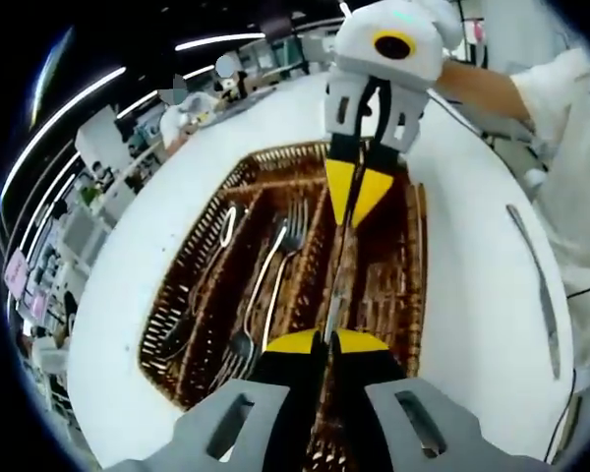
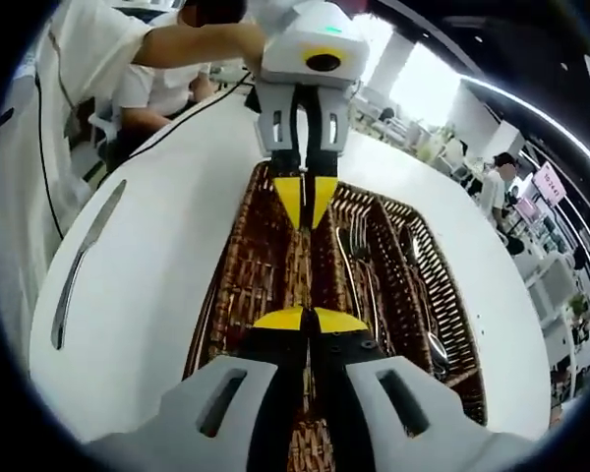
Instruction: Arrange the knives, forks, and spoons in their matching storage slots by inserting each utensil handle-first until every utensil is classified and aligned in the correct compartment
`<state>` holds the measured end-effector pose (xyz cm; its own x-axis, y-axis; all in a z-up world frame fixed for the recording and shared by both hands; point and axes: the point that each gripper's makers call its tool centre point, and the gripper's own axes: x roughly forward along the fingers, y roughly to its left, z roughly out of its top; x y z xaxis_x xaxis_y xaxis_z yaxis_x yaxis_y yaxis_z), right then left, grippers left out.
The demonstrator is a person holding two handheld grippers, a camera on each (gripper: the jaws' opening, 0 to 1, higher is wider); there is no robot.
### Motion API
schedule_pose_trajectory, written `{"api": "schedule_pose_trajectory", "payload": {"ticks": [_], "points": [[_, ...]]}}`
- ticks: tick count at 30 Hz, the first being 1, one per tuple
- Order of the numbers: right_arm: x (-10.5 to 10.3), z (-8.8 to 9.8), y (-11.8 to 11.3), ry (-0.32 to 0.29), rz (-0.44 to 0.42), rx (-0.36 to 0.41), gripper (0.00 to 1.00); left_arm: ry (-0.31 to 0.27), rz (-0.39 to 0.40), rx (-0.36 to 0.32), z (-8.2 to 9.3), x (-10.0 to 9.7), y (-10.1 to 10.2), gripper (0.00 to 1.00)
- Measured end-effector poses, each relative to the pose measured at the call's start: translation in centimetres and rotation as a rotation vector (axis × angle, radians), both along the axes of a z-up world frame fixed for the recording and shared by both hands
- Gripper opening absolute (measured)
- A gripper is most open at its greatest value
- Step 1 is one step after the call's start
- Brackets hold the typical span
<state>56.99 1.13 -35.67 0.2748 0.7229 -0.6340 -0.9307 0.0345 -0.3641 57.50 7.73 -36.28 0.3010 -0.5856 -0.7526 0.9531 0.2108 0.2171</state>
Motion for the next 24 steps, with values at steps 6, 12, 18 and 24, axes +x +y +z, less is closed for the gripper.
{"api": "schedule_pose_trajectory", "payload": {"ticks": [6, 12, 18, 24], "points": [[0.3, -0.5, -0.1, 0.005, -0.003, -0.002, 0.01, 0.004, -0.003, 0.008, -0.5, 0.3, -0.1, 0.04], [0.5, -0.9, 0.1, 0.012, -0.005, -0.006, 0.01, 0.003, -0.004, 0.018, -0.9, 0.5, 0.1, 0.04], [0.7, -1.2, 0.4, 0.014, -0.001, -0.005, 0.01, 0.013, 0.001, 0.022, -1.2, 0.6, 0.4, 0.04], [0.9, -1.8, 0.7, 0.017, 0.001, -0.012, 0.01, 0.015, 0.0, 0.037, -1.9, 0.9, 0.7, 0.04]]}}
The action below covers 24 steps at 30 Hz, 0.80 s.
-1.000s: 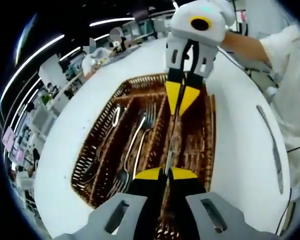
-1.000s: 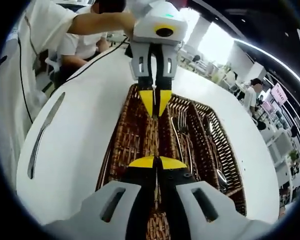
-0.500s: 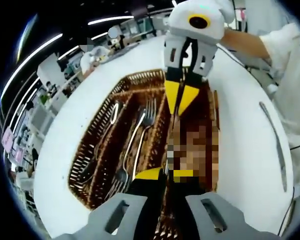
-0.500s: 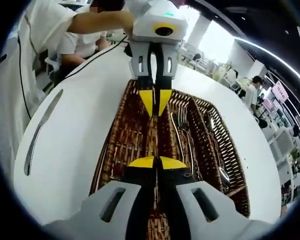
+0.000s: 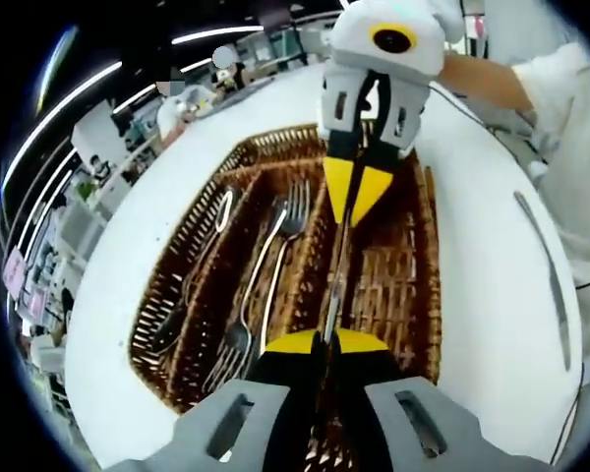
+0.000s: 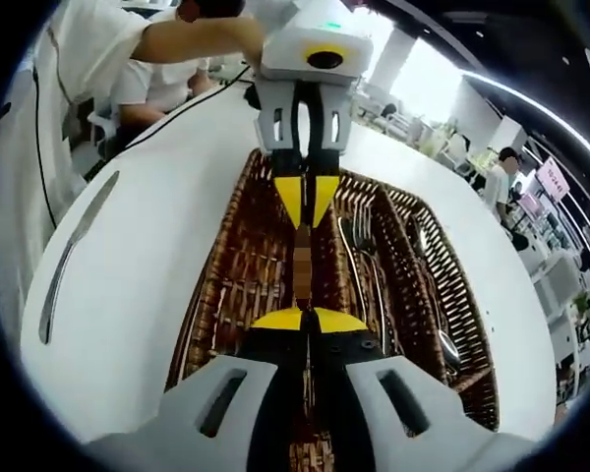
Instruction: Arrange the knives, forks, and spoons in their matching storage slots by inserting each utensil handle-first until every utensil is classified and aligned in the correct compartment
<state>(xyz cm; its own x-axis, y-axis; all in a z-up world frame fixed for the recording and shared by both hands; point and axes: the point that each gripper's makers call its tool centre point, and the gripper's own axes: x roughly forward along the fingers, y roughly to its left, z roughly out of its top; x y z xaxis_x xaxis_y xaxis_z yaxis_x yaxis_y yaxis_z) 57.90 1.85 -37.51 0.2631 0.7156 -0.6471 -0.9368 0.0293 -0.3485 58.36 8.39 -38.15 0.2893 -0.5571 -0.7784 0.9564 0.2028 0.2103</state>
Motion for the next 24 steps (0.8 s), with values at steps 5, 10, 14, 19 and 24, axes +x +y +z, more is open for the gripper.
{"api": "schedule_pose_trajectory", "payload": {"ticks": [5, 10, 14, 19, 24], "points": [[0.1, -0.5, 0.0, 0.013, -0.005, -0.005, 0.01, 0.007, 0.001, 0.001, -0.3, 0.2, 0.1, 0.04], [0.3, -1.3, 0.2, 0.023, -0.009, -0.031, 0.01, 0.012, -0.001, 0.016, -0.8, 0.3, 0.1, 0.04], [0.0, -1.7, 0.3, 0.024, 0.001, -0.047, 0.01, 0.018, -0.006, 0.023, -1.1, 0.1, 0.2, 0.04], [-0.1, -2.4, 0.4, 0.046, -0.003, -0.063, 0.01, 0.019, -0.01, 0.037, -1.5, 0.1, 0.2, 0.04], [-0.2, -2.8, 0.2, 0.047, -0.004, -0.069, 0.01, 0.021, -0.013, 0.039, -1.6, 0.0, 0.1, 0.04]]}}
